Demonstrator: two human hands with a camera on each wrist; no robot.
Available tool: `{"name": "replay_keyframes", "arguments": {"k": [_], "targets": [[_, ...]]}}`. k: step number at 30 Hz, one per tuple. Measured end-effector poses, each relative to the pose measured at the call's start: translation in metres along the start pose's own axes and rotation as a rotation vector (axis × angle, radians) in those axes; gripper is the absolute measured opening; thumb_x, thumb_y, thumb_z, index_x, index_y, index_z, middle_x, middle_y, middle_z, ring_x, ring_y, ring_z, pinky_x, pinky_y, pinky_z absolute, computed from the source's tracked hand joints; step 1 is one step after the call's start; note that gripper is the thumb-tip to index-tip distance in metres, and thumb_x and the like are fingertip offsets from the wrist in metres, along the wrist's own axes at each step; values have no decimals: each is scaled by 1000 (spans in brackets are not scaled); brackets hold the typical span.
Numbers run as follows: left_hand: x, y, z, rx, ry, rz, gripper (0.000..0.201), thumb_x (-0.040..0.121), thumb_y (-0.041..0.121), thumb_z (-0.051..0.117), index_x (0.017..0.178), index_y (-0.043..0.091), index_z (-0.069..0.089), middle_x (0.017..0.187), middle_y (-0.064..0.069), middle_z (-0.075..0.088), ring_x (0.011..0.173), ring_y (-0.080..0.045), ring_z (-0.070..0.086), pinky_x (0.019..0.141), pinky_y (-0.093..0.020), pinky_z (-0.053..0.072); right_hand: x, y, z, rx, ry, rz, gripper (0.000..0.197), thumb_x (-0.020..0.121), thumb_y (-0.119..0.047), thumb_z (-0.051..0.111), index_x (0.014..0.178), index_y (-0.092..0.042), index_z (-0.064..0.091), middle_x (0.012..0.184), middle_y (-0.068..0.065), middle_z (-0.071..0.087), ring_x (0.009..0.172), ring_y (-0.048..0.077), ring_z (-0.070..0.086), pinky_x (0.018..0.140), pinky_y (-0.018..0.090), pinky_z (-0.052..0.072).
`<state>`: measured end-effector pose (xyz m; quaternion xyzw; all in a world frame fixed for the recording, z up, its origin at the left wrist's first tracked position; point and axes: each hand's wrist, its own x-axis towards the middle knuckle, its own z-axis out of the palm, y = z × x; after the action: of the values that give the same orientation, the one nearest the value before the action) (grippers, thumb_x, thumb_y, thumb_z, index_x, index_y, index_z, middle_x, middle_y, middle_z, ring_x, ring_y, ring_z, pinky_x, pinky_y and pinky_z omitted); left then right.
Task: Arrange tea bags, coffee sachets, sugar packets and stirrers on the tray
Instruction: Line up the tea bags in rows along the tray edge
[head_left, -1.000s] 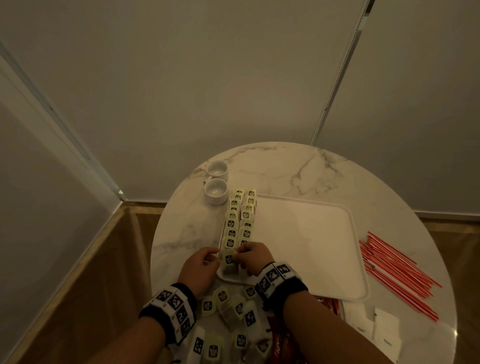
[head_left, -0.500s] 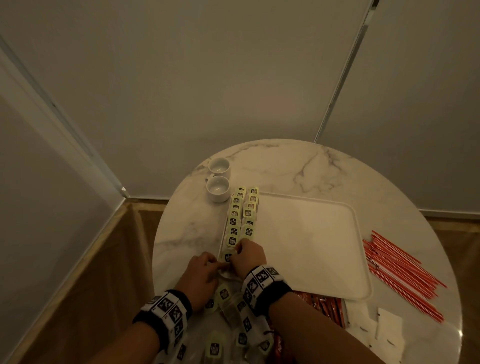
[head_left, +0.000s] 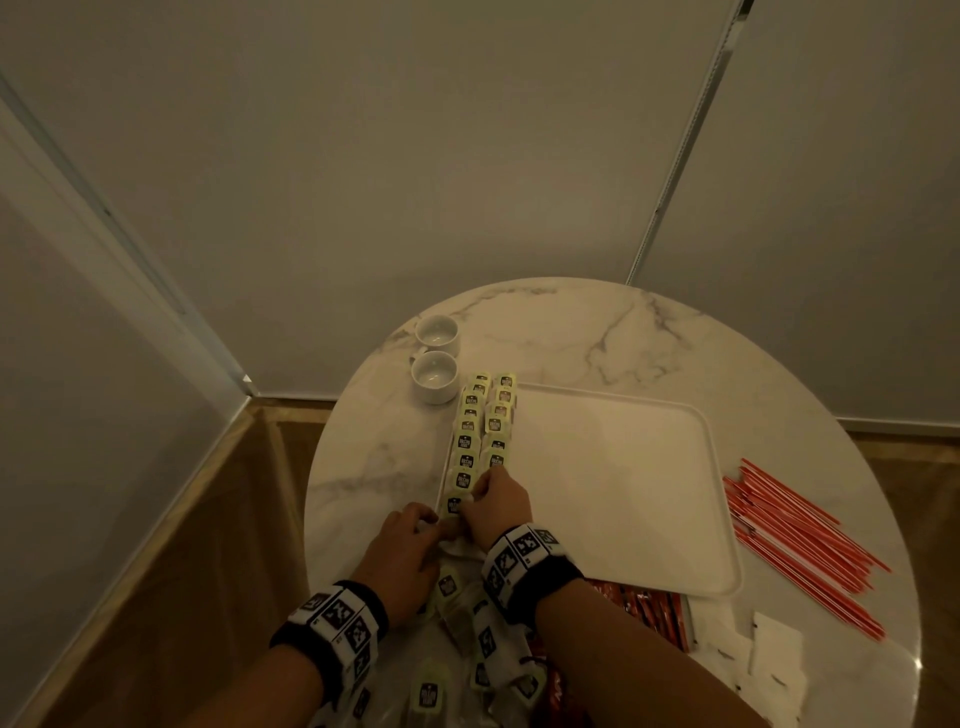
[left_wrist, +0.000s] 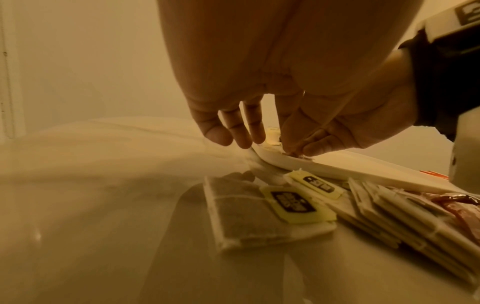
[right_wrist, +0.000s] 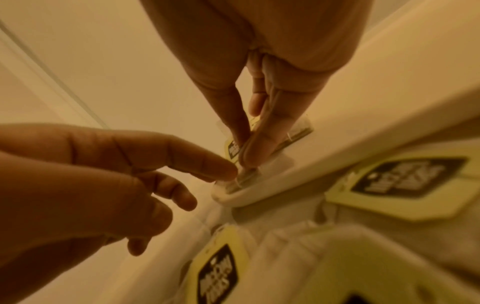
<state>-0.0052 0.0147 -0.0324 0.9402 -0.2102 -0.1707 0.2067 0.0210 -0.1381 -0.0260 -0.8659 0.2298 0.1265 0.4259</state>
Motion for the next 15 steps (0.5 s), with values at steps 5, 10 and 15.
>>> {"name": "replay_keyframes", "arguments": {"k": [5, 10, 15], "targets": [[0, -2, 1, -1, 6, 4, 37, 91, 16, 47, 125, 26, 56, 136, 3, 35, 117, -17, 36, 98, -25, 37, 2, -2, 2, -66, -20, -18, 11, 87, -17, 58, 91, -15, 48, 107, 10, 64, 93, 24, 59, 70, 25, 41], [1, 1, 0, 35, -7, 7, 40, 90, 16, 46, 129, 25, 53, 138, 4, 34, 119, -19, 36, 98, -30, 39, 3, -3, 1, -119, -14, -38, 9, 86, -17, 58, 88, -16, 49, 104, 10, 65, 90, 23, 59, 70, 25, 42], [1, 1, 0, 31, -8, 2, 39, 92, 18, 46, 129, 25, 54, 139, 3, 33, 120, -20, 35, 99, -28, 38, 4, -3, -4, -170, -21, -83, 8, 86, -19, 60, 87, -17, 52, 102, 9, 65, 93, 24, 61, 71, 25, 43]]}}
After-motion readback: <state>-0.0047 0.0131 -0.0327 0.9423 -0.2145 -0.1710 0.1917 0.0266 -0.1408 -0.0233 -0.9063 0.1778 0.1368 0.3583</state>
